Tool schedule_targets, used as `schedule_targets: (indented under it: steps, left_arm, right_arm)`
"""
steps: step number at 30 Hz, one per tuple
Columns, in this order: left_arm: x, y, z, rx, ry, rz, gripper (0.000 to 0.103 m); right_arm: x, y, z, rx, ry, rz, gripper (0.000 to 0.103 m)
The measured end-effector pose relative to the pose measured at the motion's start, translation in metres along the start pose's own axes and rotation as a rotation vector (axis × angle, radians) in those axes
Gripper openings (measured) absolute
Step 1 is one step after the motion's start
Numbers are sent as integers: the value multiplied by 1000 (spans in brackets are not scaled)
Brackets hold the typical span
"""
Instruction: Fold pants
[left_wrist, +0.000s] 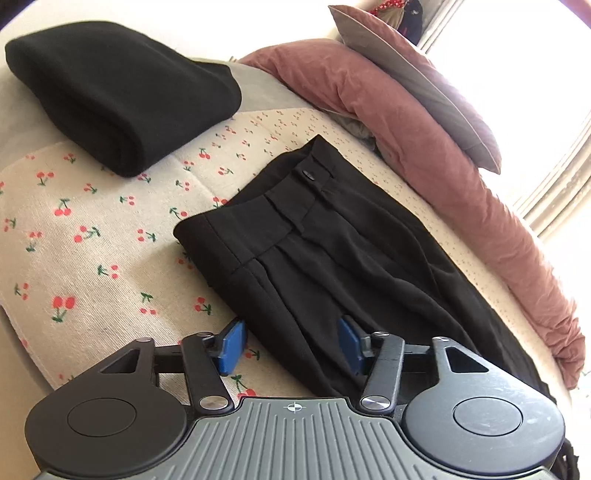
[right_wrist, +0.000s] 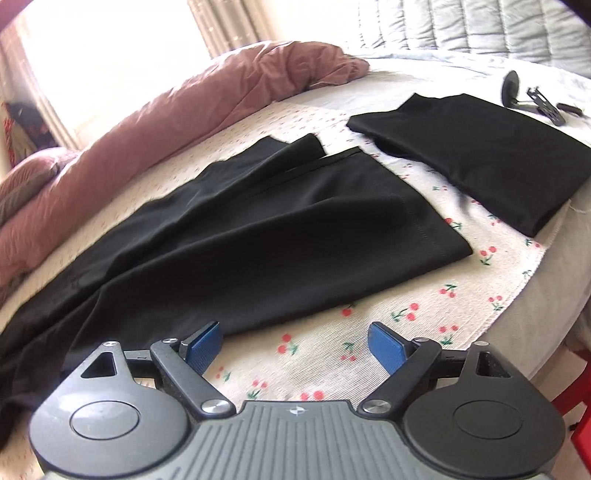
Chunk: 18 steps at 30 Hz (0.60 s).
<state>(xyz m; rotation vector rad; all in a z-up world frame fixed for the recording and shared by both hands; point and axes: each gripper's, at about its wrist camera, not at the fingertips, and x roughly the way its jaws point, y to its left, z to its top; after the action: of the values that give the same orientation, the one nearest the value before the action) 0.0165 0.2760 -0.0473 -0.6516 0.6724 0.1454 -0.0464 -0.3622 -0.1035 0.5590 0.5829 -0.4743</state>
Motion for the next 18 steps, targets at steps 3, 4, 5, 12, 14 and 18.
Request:
schedule_targets:
  steps: [3,4,5,12,14,18]
  left_arm:
    - [5,1,-1,-22,-1,-3,26]
    - [7,1,-1,-26,4,0,19]
    - [8,1,-1,-30,10,3,16]
    - [-1,1,13,-9,20,26,2]
    - [-13,2,21,16,13,35,2]
    - [-30,8,31,54,26,59,3]
  right_arm:
    - [7,-18,9,111,-34,0,65]
    - [11,-23,12,141,-42,-5,61]
    - [15,-26,15,162,-50,-16,52]
    - [16,-37,32,138,-118,-153,2]
    - [6,-44,39,135,-140,-174,1]
    - [-6,-54,41,127,-92,-167,1]
